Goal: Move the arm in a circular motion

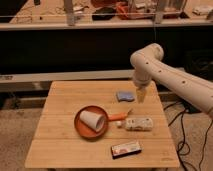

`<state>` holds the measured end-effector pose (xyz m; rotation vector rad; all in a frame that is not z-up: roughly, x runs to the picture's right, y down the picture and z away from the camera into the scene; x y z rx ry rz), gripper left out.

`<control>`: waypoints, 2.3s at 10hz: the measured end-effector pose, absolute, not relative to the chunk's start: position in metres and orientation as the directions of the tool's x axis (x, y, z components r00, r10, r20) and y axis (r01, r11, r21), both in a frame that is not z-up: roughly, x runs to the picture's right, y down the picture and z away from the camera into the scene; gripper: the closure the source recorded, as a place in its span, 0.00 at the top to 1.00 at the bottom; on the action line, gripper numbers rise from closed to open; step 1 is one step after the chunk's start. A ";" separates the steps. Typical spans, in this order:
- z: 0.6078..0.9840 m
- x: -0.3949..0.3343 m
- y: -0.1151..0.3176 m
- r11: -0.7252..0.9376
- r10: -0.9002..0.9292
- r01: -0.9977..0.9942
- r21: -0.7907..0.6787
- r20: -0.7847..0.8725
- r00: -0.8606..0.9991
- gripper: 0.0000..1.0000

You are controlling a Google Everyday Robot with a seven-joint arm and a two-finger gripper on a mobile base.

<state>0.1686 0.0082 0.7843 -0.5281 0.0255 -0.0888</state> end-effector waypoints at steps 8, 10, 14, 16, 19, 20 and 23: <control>0.784 0.116 0.003 0.859 -0.191 0.185 -0.478 0.036 0.981 0.80; 0.780 0.100 0.007 0.859 -0.217 0.214 -0.466 0.048 0.975 0.80; 0.763 0.053 0.025 0.857 -0.282 0.286 -0.428 0.074 0.957 0.80; 0.762 0.049 0.028 0.856 -0.300 0.305 -0.417 0.079 0.951 0.80; 0.755 0.054 0.038 0.863 -0.289 0.309 -0.399 0.112 0.951 0.80; 0.755 0.058 0.041 0.866 -0.284 0.305 -0.397 0.113 0.952 0.80; 0.753 0.066 0.048 0.874 -0.267 0.294 -0.387 0.125 0.956 0.80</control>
